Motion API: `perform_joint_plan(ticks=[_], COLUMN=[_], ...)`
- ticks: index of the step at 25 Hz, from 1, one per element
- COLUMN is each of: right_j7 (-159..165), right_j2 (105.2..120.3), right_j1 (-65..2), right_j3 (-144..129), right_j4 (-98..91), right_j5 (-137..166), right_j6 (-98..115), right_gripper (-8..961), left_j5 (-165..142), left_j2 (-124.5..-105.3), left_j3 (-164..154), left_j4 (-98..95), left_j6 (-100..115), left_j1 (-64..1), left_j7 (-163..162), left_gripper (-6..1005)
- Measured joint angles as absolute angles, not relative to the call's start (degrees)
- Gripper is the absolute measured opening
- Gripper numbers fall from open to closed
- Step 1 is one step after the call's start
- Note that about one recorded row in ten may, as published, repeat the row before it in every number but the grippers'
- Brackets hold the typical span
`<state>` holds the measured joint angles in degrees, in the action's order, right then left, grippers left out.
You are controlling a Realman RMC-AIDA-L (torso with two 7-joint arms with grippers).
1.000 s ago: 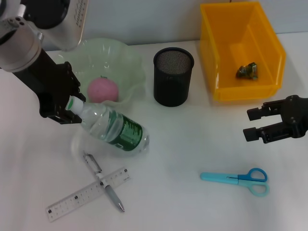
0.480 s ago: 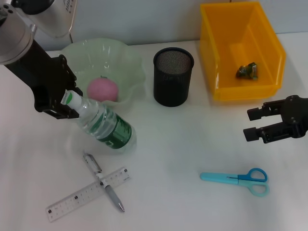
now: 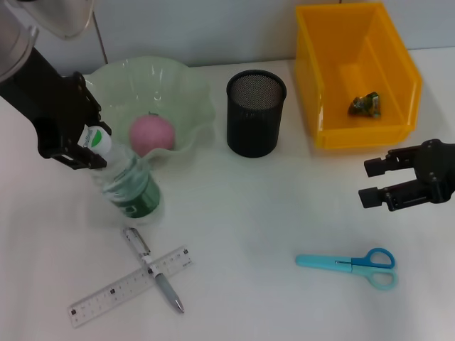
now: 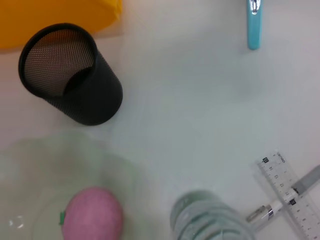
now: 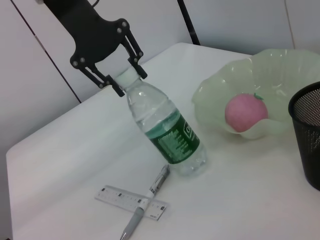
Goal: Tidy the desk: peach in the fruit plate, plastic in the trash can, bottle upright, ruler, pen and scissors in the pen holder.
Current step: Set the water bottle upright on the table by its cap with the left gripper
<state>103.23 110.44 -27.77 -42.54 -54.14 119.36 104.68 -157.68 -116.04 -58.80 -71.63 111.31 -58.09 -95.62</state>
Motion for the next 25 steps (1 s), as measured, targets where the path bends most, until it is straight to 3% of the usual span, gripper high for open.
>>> perform_joint_plan(ticks=[25], right_j7=[103.1], right_j2=[110.66], right_j1=[-28.0], right_j3=[-42.5], right_j4=[-54.2], right_j5=[119.3], right_j6=[105.8], right_gripper=[801], left_j5=[-163.9], left_j2=[-114.35], left_j3=[-53.9], left_j4=[-66.9], left_j6=[111.3], left_j1=[-61.3], left_j7=[-96.3], left_gripper=[453])
